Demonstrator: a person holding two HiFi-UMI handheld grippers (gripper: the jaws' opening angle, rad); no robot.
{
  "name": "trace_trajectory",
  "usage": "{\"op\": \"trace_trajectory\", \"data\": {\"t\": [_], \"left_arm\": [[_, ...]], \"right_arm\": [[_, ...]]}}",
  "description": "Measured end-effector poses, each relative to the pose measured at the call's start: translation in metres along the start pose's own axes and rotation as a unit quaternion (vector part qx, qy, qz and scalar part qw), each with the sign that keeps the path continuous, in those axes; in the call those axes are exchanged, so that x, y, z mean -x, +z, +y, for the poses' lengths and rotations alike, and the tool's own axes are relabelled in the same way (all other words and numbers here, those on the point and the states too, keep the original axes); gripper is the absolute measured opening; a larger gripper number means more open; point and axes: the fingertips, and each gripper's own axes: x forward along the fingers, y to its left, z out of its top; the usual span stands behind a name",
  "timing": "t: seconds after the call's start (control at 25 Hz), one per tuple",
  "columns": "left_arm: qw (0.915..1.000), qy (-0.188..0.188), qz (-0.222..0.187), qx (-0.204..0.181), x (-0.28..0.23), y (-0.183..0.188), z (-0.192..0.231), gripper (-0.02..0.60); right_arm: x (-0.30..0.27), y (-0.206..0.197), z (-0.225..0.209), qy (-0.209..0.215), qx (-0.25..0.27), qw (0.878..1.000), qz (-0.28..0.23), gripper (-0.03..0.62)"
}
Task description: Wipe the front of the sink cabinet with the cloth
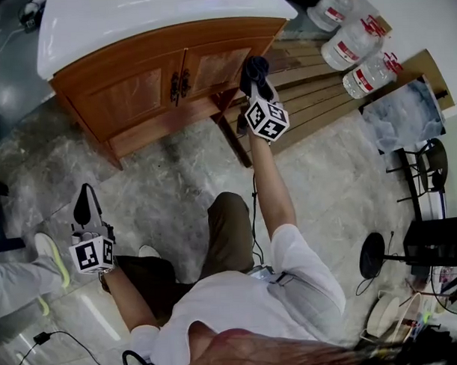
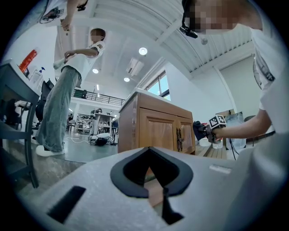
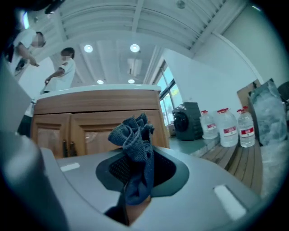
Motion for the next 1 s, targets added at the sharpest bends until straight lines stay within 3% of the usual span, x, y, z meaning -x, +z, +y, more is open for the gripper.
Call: {"op": "trace_trajectory", "data": {"t": [0.08, 0.2, 0.36, 0.52, 0.6, 0.72, 1.0], "left_arm": [[1.0000, -0.006, -0.002, 0.002, -0.006, 0.002, -0.017, 0.005], [0.9997, -0.023, -0.005, -0.005, -0.020, 0.003, -0.022, 0.005], [0.9998, -0.018, 0.001, -0.005, -0.014, -0.002, -0.007, 0.005], [0.9995, -0.024, 0.006, -0.022, -0.011, -0.004, -0.012, 0.005], [0.9994, -0.024, 0.006, -0.023, -0.009, -0.003, -0.013, 0.005], [0.9995, -0.020, 0.005, -0.023, -0.005, 0.001, -0.009, 0.005], [0.9996, -0.015, 0.004, -0.022, -0.003, 0.001, -0.008, 0.005]], "right_arm": [[0.027, 0.003, 0.034, 0.056, 0.013, 0.998, -0.011, 0.097], [0.063, -0.002, 0.108, 0.142, -0.014, 0.989, -0.024, 0.097], [0.089, -0.049, 0.248, 0.283, -0.037, 0.958, 0.005, 0.097], [0.103, -0.090, 0.349, 0.372, -0.047, 0.926, 0.036, 0.097], [0.104, -0.105, 0.387, 0.397, -0.045, 0.915, 0.045, 0.097], [0.096, -0.120, 0.424, 0.412, -0.040, 0.909, 0.048, 0.097], [0.057, -0.138, 0.440, 0.396, -0.027, 0.916, 0.057, 0.097]]}}
